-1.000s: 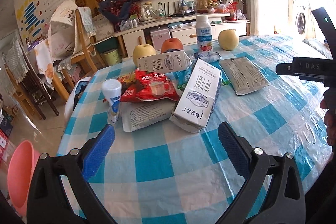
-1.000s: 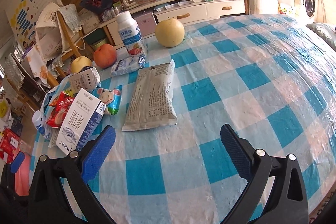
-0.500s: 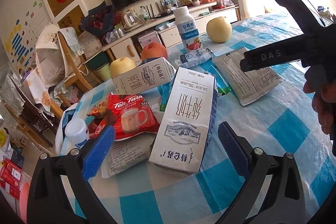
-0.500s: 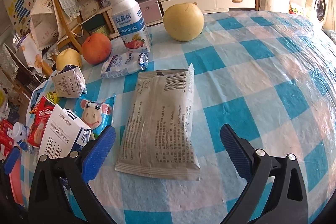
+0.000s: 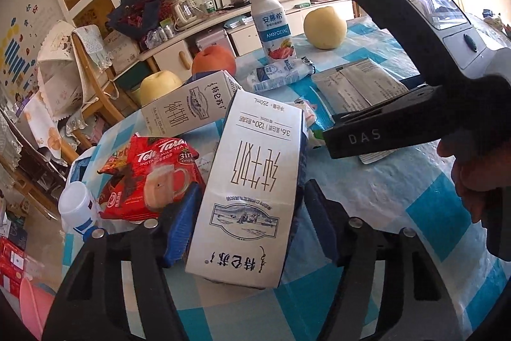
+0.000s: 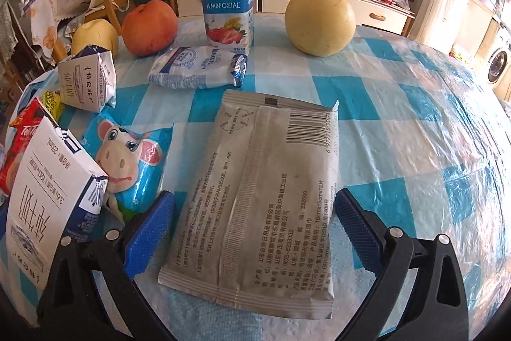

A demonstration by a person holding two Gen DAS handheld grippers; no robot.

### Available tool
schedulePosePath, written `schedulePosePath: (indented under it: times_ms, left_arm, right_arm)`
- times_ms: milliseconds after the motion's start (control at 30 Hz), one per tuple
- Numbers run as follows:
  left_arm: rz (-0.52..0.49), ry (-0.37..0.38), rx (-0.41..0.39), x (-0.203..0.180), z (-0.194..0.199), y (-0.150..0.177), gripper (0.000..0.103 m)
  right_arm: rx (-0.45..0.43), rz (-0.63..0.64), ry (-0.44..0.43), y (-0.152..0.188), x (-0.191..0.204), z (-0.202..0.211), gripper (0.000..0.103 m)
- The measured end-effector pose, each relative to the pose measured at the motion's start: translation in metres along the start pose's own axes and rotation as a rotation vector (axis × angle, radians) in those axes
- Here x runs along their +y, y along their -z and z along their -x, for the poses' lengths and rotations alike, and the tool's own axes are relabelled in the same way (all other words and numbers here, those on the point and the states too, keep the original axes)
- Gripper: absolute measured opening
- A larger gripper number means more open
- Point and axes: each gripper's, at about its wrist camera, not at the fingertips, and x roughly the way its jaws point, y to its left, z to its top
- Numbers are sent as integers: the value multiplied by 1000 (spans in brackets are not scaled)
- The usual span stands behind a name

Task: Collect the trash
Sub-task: 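Close the left tool on the milk carton while the right tool grasps the grey packet, then drop the carton and grey packet into the pink bucket with the left and right tools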

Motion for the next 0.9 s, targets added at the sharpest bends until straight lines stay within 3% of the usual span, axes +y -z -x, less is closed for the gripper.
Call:
schedulePosePath:
  times_ms: [200, 267, 433, 467, 600, 800, 900]
  left_arm:
    - [40, 9, -1, 4, 2, 1, 63]
    - [64, 22, -2, 8, 4, 1, 60]
    - [129, 56, -4, 21, 9, 4, 58]
    - [146, 65, -7, 24, 11, 5, 43]
    - [248, 121, -16, 45, 15, 7, 28]
    - [285, 176, -6, 55, 12, 13, 31]
    - [280, 210, 27, 53, 6, 15, 57]
  right_arm:
    - [-11, 15, -8, -1, -2, 0, 96]
    - [-23, 24, -14, -1, -1, 2, 83]
    - [-51, 17, -34, -1, -3, 5, 76]
    - [-54, 17, -39, -1, -4, 6, 73]
    - [-69, 24, -39, 0, -1, 9, 69]
    - [-96, 44, 1, 1, 3, 18, 60]
    - [-97, 34, 5, 1, 1, 20, 58]
